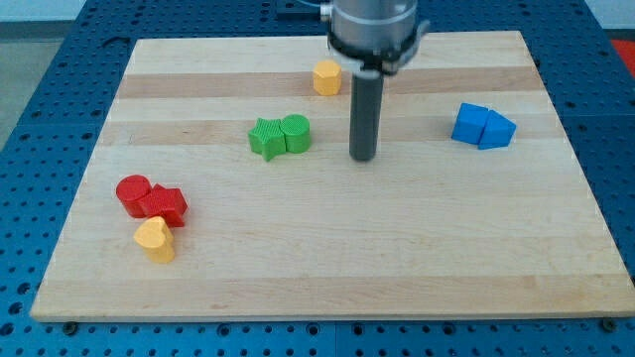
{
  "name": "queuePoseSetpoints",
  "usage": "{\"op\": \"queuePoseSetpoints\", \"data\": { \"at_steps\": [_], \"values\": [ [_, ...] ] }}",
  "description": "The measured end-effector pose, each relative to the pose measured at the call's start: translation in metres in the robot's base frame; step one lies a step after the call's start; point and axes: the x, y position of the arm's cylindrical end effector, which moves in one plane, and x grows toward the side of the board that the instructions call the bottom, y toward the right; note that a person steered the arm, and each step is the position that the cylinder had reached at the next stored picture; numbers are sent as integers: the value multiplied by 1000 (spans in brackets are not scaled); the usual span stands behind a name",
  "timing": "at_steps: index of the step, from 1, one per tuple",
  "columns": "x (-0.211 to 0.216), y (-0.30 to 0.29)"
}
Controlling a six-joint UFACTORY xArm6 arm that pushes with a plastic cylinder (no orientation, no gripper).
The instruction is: Slide the yellow heart towards the center of the board
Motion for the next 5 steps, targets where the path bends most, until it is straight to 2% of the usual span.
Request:
{"op": "queuePoseSetpoints", "data": {
  "at_steps": [1,2,3,4,5],
  "values": [
    [66,-16],
    [113,-77],
    [138,-175],
    [146,-281],
    [115,-294]
  ]
}}
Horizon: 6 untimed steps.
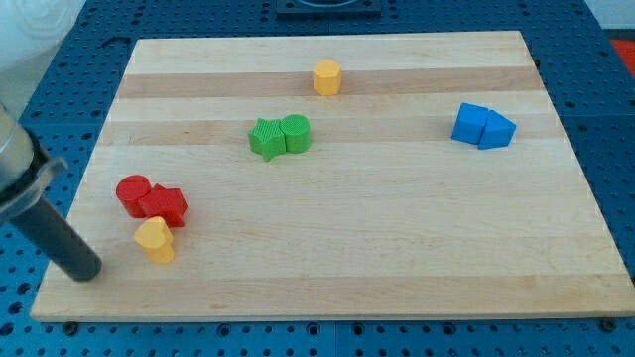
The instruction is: Slide the yellow heart towards the center of the board
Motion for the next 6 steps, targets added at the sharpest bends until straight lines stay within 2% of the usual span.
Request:
{"op": "queuePoseSetpoints", "data": {
  "at_steps": [1,4,6],
  "values": [
    [-14,5],
    [-15,135],
    [-37,165]
  ]
}}
